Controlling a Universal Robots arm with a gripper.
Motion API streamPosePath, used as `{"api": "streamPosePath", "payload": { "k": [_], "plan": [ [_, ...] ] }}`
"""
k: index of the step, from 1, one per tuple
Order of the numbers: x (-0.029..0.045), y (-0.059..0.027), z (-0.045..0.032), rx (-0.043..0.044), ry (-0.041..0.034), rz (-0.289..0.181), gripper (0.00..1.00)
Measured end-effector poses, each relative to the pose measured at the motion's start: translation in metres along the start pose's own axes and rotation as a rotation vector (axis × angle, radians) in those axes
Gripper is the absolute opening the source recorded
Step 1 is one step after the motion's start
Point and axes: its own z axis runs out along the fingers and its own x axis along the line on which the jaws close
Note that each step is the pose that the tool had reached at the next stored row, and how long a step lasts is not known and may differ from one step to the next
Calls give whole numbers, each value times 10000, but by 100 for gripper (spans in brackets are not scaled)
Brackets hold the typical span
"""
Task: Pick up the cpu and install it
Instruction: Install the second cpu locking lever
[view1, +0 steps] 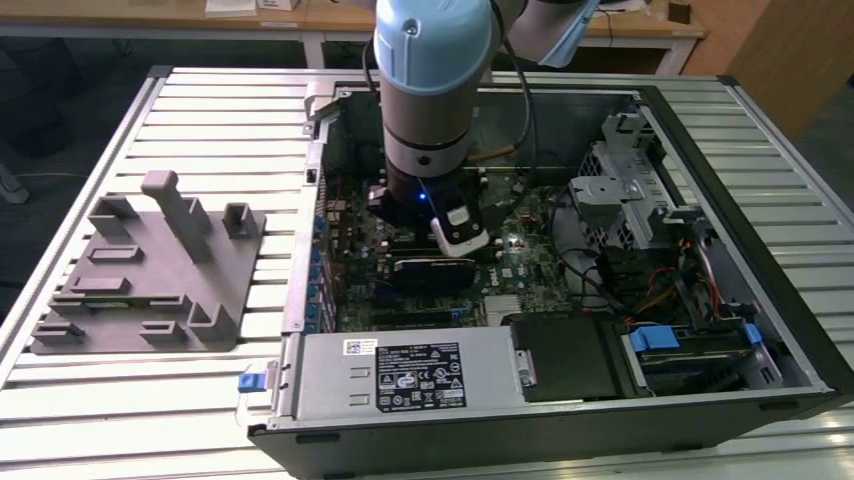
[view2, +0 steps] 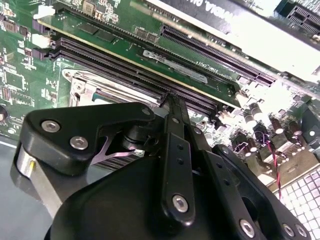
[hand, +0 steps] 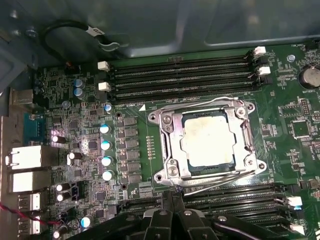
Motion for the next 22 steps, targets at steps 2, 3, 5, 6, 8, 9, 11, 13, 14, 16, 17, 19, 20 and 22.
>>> {"api": "streamPosePath", "payload": {
  "k": [2, 3, 5, 6, 8, 9, 11, 13, 14, 16, 17, 19, 20, 22],
  "plan": [
    [-1, -5, -1, 0, 0, -1, 11],
    [-1, -6, -2, 0, 0, -1, 11],
    [-2, -9, -2, -56, 7, -5, 11],
    [-2, -9, -2, -128, 17, -8, 11],
    [-2, -12, -1, -300, 41, -17, 11],
    [-2, -14, -2, -389, 54, -22, 11],
    [-3, -22, -1, -525, 74, -33, 11],
    [-4, -34, 6, -649, 90, -41, 11],
    [-5, -40, 11, -712, 99, -44, 11],
    [-6, -53, 23, -835, 114, -45, 11],
    [-7, -58, 30, -899, 122, -44, 11],
    [-6, -64, 46, -975, 130, -41, 11],
    [-6, -65, 53, -993, 132, -40, 11],
    [-4, -66, 57, -1007, 135, -40, 11]
  ]
}}
